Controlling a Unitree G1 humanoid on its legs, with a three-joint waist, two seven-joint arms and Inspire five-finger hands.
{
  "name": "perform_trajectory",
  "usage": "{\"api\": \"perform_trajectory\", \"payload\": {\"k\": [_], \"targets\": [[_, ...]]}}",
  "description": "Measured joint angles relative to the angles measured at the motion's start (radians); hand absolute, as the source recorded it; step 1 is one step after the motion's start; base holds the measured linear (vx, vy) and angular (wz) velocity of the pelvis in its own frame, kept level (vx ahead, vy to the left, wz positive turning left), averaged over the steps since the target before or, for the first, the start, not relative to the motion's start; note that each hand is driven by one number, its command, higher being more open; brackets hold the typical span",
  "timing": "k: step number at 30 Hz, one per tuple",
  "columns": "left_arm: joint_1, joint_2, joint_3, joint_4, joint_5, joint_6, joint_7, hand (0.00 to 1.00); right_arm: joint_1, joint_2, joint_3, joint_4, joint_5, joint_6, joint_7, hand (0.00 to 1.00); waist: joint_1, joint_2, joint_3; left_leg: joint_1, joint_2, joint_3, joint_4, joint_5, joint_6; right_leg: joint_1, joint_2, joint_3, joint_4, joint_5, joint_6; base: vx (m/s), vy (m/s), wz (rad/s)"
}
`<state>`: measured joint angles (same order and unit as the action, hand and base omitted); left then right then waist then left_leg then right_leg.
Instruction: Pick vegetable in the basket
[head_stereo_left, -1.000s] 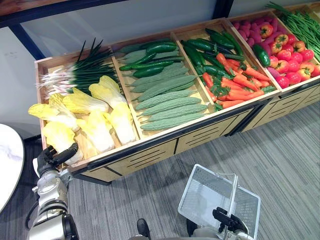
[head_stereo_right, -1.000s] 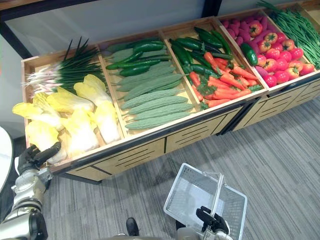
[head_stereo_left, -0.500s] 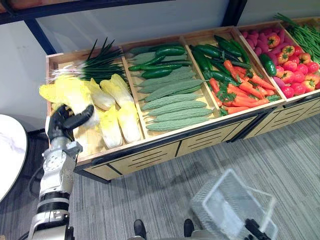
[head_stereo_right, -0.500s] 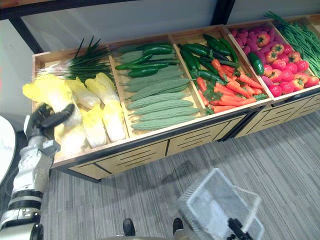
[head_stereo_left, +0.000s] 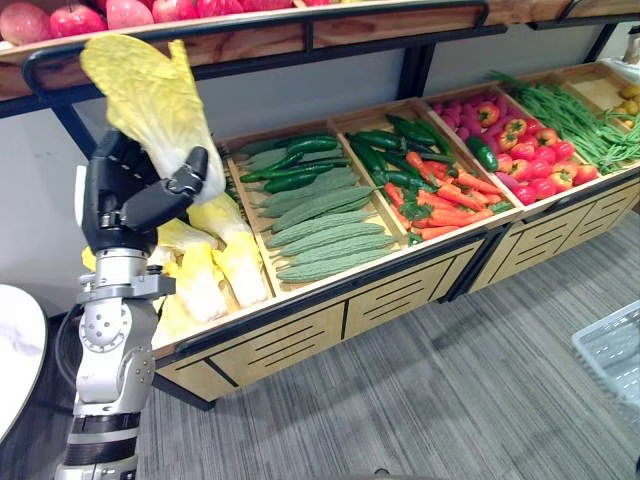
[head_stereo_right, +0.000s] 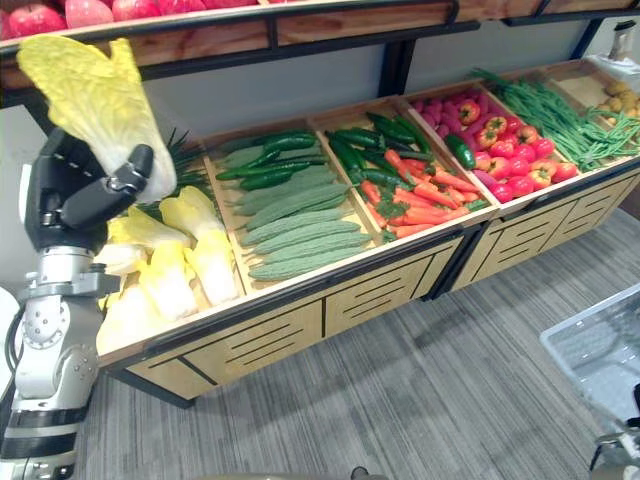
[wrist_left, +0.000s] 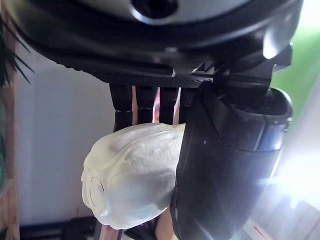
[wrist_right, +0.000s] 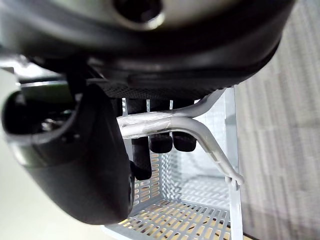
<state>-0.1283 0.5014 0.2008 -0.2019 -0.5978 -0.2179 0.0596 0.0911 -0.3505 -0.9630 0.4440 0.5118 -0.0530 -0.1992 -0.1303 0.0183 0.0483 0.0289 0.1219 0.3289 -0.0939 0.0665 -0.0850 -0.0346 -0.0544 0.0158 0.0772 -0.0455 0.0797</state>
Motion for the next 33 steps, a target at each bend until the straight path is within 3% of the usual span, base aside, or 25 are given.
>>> {"api": "perform_trajectory", "payload": {"k": [7,17,21,27,33], "targets": [[0.005,0.004,-0.021,-0.033,0.001,-0.002,-0.021,0.0,0.004,-0.021,0.038,-0.189,-0.004,-0.007,-0.001,0.0,-0.017,0.003,-0.009,0.008,-0.004,0.027,0.0,0.0,0.002,-0.007,-0.002,0.029,0.0,0.012,0.013,-0.04,0.022,-0.13],[0.028,0.059,-0.165,0.006,0.0,0.009,-0.094,0.0,0.005,-0.201,0.315,-0.411,-0.017,-0.013,0.119,0.0,-0.04,0.009,-0.013,0.001,-0.007,0.062,0.005,0.005,0.009,-0.034,-0.001,0.066,0.001,0.031,0.021,-0.02,0.02,-0.1],[0.025,0.102,-0.203,0.012,-0.003,0.01,-0.111,0.0,-0.036,-0.314,0.484,-0.442,-0.017,-0.05,0.203,0.0,-0.043,0.009,-0.013,0.013,-0.006,0.094,0.005,0.005,0.009,-0.038,0.004,0.099,-0.004,0.046,0.022,-0.03,0.023,-0.23],[-0.05,0.139,-0.249,0.011,-0.024,0.01,-0.111,0.0,-0.172,-0.4,0.73,-0.443,-0.016,-0.074,0.295,0.0,-0.014,0.01,-0.014,0.028,-0.003,0.159,0.004,0.005,0.009,-0.049,0.015,0.167,-0.025,0.084,0.024,-0.04,0.018,-0.31],[-0.158,0.188,-0.288,-0.017,-0.024,-0.002,-0.106,0.0,-0.187,-0.441,0.906,-0.437,-0.022,-0.072,0.361,0.0,0.002,0.012,-0.016,0.049,-0.005,0.196,0.0,0.007,0.012,-0.046,0.018,0.205,-0.027,0.101,0.027,-0.04,0.003,-0.2]]}}
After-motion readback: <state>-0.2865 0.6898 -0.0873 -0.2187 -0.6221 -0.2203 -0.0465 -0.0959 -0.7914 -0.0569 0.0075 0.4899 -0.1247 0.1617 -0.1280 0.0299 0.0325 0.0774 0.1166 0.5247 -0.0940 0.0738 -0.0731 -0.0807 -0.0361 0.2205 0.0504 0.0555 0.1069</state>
